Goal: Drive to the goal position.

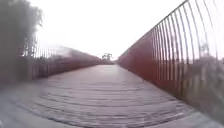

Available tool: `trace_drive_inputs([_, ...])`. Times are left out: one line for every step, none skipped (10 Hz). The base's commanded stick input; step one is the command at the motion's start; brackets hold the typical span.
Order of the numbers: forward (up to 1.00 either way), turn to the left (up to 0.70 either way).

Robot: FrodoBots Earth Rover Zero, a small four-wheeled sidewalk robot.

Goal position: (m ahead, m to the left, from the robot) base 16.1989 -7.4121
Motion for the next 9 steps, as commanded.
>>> trace_drive_inputs([0.70,0.00])
trace_drive_inputs([0.70,0.00])
trace_drive_inputs([0.70,0.00])
trace_drive_inputs([0.70,0.00])
trace_drive_inputs([0.70,0.00])
trace_drive_inputs([0.70,-0.14])
trace_drive_inputs([0.70,-0.14])
trace_drive_inputs([0.70,-0.12])
trace_drive_inputs([0.70,-0.06])
